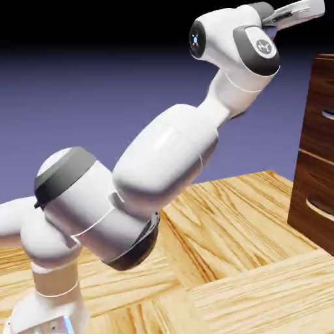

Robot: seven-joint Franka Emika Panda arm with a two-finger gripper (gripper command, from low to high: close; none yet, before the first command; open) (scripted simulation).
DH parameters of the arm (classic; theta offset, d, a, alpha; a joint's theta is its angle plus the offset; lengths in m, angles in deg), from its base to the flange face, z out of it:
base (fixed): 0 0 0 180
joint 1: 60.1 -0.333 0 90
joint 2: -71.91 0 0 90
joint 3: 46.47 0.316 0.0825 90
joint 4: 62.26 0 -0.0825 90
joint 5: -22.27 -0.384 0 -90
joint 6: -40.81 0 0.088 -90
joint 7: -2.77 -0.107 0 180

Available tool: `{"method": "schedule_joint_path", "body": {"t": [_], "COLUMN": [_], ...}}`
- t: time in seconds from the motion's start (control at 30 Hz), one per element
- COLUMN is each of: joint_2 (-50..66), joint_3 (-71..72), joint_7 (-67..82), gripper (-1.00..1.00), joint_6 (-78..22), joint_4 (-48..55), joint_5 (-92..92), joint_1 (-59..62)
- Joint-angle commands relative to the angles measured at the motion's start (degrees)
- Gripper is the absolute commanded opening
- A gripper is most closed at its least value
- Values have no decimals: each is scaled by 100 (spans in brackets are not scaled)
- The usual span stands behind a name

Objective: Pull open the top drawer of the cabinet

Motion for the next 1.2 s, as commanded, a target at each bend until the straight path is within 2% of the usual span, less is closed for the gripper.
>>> {"method": "schedule_joint_path", "body": {"t": [0.0, 0.6, 0.93, 0.97, 1.17], "joint_2": [-64, -1213, -1310, -1310, -1346], "joint_3": [-98, -1866, -1940, -1940, -1865], "joint_7": [250, 4735, 5595, 5595, 5254], "gripper": [0, 0, 0, -100, -100], "joint_6": [-30, -571, 132, 132, -269], "joint_4": [100, 1899, 3925, 3925, 2887], "joint_5": [193, 3660, 3373, 3373, 3621], "joint_1": [-157, -2971, -4270, -4270, -3649]}}
